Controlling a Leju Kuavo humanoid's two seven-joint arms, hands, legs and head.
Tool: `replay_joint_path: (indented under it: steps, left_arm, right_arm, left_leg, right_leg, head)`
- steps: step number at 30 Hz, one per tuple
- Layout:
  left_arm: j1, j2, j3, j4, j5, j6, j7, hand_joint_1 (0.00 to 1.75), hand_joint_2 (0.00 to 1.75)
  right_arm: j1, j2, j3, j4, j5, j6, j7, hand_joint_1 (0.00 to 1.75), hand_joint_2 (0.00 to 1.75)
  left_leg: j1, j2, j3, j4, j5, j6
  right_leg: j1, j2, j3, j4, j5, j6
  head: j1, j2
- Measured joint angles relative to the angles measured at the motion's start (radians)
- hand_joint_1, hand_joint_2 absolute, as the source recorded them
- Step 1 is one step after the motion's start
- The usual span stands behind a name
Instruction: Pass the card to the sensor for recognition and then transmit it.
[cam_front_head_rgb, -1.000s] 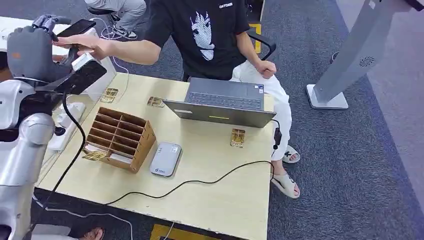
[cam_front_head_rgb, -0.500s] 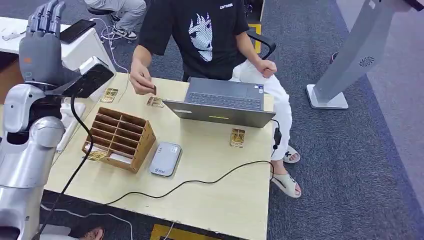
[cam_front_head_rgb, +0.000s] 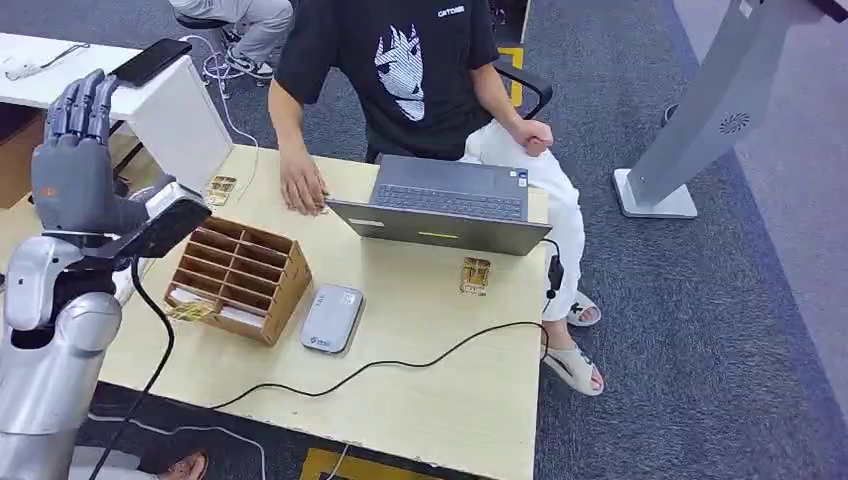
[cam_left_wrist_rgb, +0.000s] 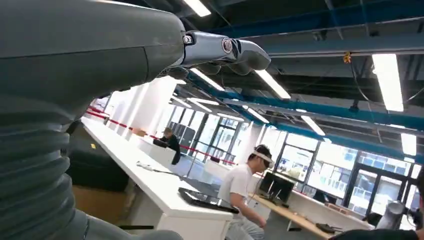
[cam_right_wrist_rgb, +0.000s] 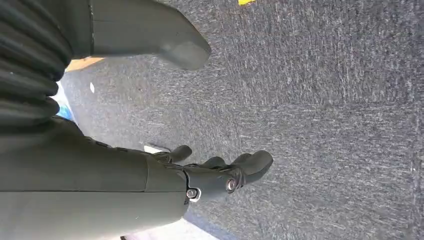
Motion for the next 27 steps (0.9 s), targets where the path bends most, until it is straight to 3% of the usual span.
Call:
replay_joint_path:
  steps: [3, 6, 10, 13, 17, 19, 22, 24, 25, 27]
  left_arm:
    - [0.161, -0.002, 0.065, -0.099, 0.043, 0.087, -0.066, 0.00, 1.75]
    - [0.394, -0.038, 0.154, -0.224, 0.106, 0.187, -0.187, 0.00, 1.75]
    - [0.568, -0.088, 0.240, -0.328, 0.143, 0.206, -0.241, 0.00, 1.75]
    - [0.667, -0.161, 0.320, -0.405, 0.236, 0.212, -0.303, 0.00, 1.75]
    - [0.769, -0.305, 0.464, -0.469, 0.364, 0.137, -0.417, 0.00, 1.75]
    - [0.795, -0.355, 0.531, -0.486, 0.377, 0.109, -0.447, 0.00, 1.75]
    - [0.801, -0.422, 0.607, -0.501, 0.393, 0.050, -0.448, 0.00, 1.75]
    - [0.800, -0.476, 0.673, -0.501, 0.451, -0.031, -0.431, 0.00, 1.75]
    - [0.797, -0.502, 0.723, -0.499, 0.482, -0.086, -0.433, 0.00, 1.75]
    - [0.759, -0.559, 0.846, -0.468, 0.461, -0.103, -0.438, 0.00, 1.75]
  right_arm:
    - [0.001, 0.002, -0.003, 0.000, -0.013, -0.006, 0.009, 0.00, 1.75]
    - [0.010, 0.004, -0.010, 0.000, -0.025, -0.020, 0.014, 0.00, 1.75]
    - [0.014, 0.004, -0.018, 0.000, -0.034, -0.025, 0.008, 0.00, 1.75]
    - [0.012, 0.007, -0.027, 0.000, -0.048, -0.035, -0.009, 0.00, 1.75]
    - [0.013, 0.011, -0.042, 0.000, -0.068, -0.042, -0.027, 0.00, 1.75]
    - [0.012, 0.013, -0.048, 0.000, -0.070, -0.043, -0.028, 0.00, 1.75]
    - [0.010, 0.013, -0.058, 0.000, -0.081, -0.049, -0.039, 0.00, 1.75]
    - [0.009, 0.015, -0.061, 0.000, -0.087, -0.056, -0.045, 0.00, 1.75]
    - [0.009, 0.016, -0.064, 0.000, -0.087, -0.059, -0.042, 0.00, 1.75]
    - [0.009, 0.017, -0.066, 0.000, -0.081, -0.063, -0.026, 0.00, 1.75]
  left_leg:
    - [-0.002, 0.007, 0.004, -0.002, -0.003, -0.002]
    - [-0.002, 0.011, 0.005, -0.001, -0.005, -0.001]
    - [-0.002, 0.006, 0.003, -0.001, -0.007, 0.000]
    - [-0.002, 0.006, 0.003, -0.001, -0.007, 0.000]
    - [-0.002, 0.005, 0.003, -0.001, -0.007, 0.001]
    - [-0.002, 0.004, 0.004, -0.001, -0.007, 0.001]
    - [-0.002, 0.002, 0.004, -0.001, -0.007, 0.001]
    - [-0.002, 0.003, 0.004, -0.001, -0.007, 0.001]
    - [-0.001, 0.003, 0.004, -0.001, -0.007, 0.001]
    - [-0.002, 0.002, 0.005, -0.001, -0.007, 0.001]
  right_leg:
    - [-0.001, 0.008, 0.001, 0.000, 0.000, 0.000]
    - [-0.002, 0.013, -0.001, -0.001, -0.002, 0.000]
    - [-0.001, 0.006, 0.001, -0.001, -0.005, 0.001]
    - [-0.001, 0.006, 0.001, -0.001, -0.005, 0.001]
    - [-0.001, 0.005, 0.001, -0.002, -0.005, 0.001]
    - [-0.001, 0.004, 0.002, -0.002, -0.005, 0.001]
    - [-0.001, 0.002, 0.003, -0.002, -0.005, 0.001]
    - [-0.001, 0.002, 0.004, -0.002, -0.005, 0.001]
    - [-0.001, 0.002, 0.004, -0.002, -0.005, 0.001]
    - [-0.001, 0.001, 0.004, -0.002, -0.005, 0.001]
  head:
    - [0.001, 0.000]
    - [-0.001, 0.000]
    - [-0.001, 0.000]
    - [-0.001, 0.000]
    - [-0.001, 0.000]
    - [-0.001, 0.000]
    - [-0.001, 0.000]
    - [-0.001, 0.000]
    - [-0.001, 0.000]
    - [-0.001, 0.000]
